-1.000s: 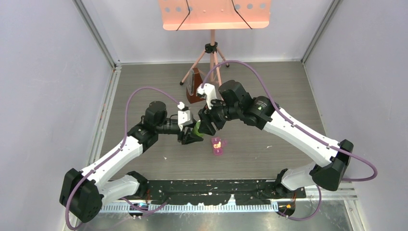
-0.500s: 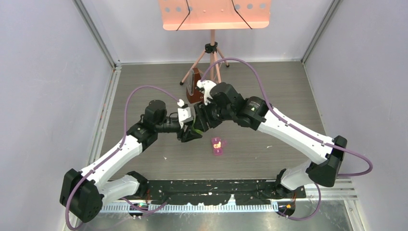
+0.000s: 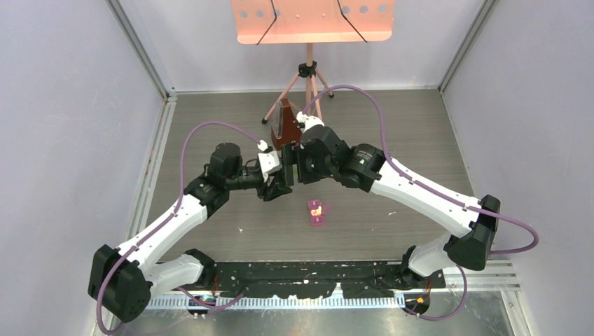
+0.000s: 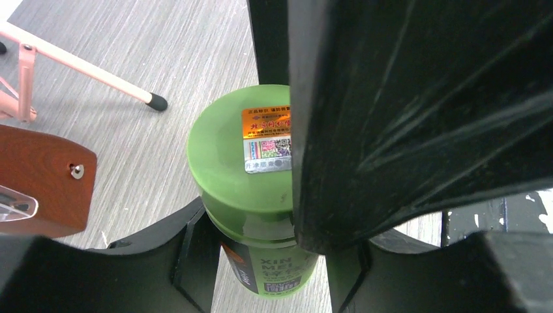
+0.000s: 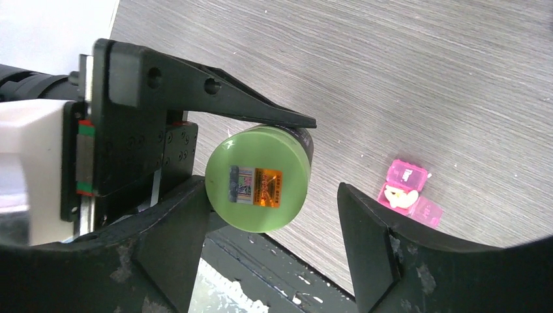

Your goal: Sort the pills into containers

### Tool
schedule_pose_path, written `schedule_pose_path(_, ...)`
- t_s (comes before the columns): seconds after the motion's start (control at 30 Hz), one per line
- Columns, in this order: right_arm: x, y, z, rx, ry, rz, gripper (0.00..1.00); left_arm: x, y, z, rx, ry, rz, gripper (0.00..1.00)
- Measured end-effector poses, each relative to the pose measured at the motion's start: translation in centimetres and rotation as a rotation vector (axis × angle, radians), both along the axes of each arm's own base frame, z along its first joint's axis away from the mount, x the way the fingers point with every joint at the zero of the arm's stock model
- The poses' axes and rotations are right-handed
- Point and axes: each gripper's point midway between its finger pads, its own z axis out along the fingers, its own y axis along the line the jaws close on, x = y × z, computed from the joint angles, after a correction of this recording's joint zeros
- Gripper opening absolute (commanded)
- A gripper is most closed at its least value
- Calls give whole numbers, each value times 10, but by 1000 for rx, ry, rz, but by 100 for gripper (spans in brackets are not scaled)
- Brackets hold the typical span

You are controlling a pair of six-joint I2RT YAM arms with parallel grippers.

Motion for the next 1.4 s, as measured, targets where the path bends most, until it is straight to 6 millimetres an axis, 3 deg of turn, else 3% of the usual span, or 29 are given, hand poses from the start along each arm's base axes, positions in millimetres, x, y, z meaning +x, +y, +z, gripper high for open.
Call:
schedule_pose_path(0.1, 1, 4, -5, 14, 8, -3, 76, 2, 0, 3, -7, -11, 4, 0)
schedule_pose_path(0.23, 2, 10, -8, 51, 18, -4, 66, 2, 1, 4, -17, -19, 12, 0)
schedule_pose_path(0.33, 3, 16, -8, 84, 19, -2, 42, 2, 3, 3, -27, -15, 27, 9)
schedule_pose_path(0.43, 3, 18, -11, 97, 25, 2, 28, 0, 7, 0, -37, -2, 47, 38)
schedule_pose_path(0.5, 3, 18, -13, 105, 28, 4, 25, 0, 7, -2, -48, 3, 62, 95)
schedule_pose_path(0.53, 4, 18, -13, 107, 30, 4, 24, 0, 8, -2, -54, -1, 67, 99)
schedule_pose_path(0.67, 19, -3, -19, 74, 27, -70, 23, 4, 9, 17, -104, -53, 100, 99)
schedule_pose_path(0.77, 38, -35, -18, 40, 5, -167, 23, 12, 13, 35, -147, -101, 164, 99)
schedule_pose_path(0.87, 57, -80, -13, 16, -32, -284, 24, 24, 24, 44, -187, -98, 285, 99)
schedule_pose_path(1.0, 72, -157, -17, -33, -63, -475, 24, 42, 46, 50, -225, -44, 502, 100)
schedule_pose_path(1.17, 74, -221, -53, -157, -33, -627, 24, 56, 66, 47, -235, 79, 693, 99)
schedule_pose_path(1.27, 69, -244, -85, -232, 20, -674, 24, 56, 66, 41, -248, 156, 726, 99)
schedule_pose_path(1.4, 60, -265, -115, -298, 75, -712, 24, 57, 62, 16, -257, 321, 780, 87)
